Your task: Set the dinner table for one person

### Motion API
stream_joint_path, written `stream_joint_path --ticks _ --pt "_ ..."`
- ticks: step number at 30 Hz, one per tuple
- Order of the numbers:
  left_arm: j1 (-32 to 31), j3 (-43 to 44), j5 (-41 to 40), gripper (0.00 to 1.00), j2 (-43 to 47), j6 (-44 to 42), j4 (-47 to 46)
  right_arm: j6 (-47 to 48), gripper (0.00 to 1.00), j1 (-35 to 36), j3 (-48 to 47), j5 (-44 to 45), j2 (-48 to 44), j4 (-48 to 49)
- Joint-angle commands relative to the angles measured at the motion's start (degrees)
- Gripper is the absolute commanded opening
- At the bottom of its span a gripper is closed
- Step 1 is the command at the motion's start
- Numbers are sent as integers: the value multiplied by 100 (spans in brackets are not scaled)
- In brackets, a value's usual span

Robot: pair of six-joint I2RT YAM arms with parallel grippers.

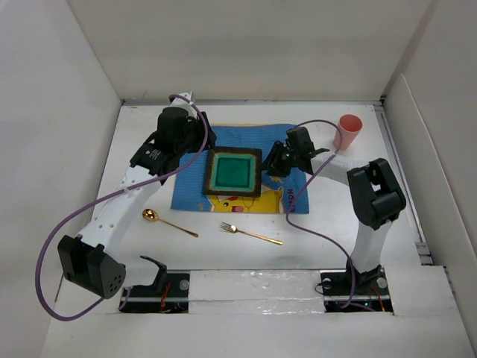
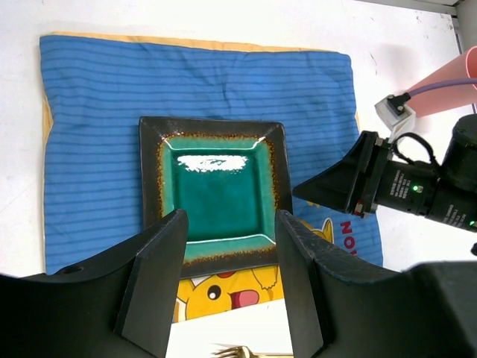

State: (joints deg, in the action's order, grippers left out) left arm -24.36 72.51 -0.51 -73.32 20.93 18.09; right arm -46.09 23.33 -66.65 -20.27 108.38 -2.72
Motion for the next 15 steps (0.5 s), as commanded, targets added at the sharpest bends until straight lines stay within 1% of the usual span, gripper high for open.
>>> stream_joint_path --ticks 1,3,5,6,7,8,9,10,12,13,14,15 --pt "-7 -114 16 47 186 60 -288 468 48 -276 -339 497 -413 -685" --pt "-7 -141 16 47 204 61 -332 697 49 -434 -575 611 -615 -1044" --pt "-7 -158 16 40 187 52 -323 985 22 -741 -813 840 -765 -1335" --pt "-7 -158 190 33 186 34 -323 1066 9 -873 -945 954 -940 -1597" --pt "-7 -158 227 16 186 17 -323 1154 0 -1144 -1198 1320 -1037 -1704" --pt "-7 -158 262 5 186 -18 -323 1328 0 -1303 -1331 1515 -1108 -1775" --pt "-7 -158 271 0 169 -27 -289 1426 0 -1462 -1481 1700 -1178 -1906" --pt "-7 -158 271 0 169 -45 -271 1514 0 -1620 -1639 2233 -1239 -2038" --pt "-7 -263 280 0 213 -71 -262 1681 0 -2251 -2392 2753 -1135 -2441" --pt "-7 -264 280 0 239 -80 -262 1682 0 -2254 -2396 2966 -1065 -2592" --pt "-7 -359 271 0 309 -80 -288 1690 1 -2489 -2762 3229 -1003 -2715" --pt "-7 -395 254 0 327 -80 -306 1734 7 -2587 -2905 3431 -916 -2873"
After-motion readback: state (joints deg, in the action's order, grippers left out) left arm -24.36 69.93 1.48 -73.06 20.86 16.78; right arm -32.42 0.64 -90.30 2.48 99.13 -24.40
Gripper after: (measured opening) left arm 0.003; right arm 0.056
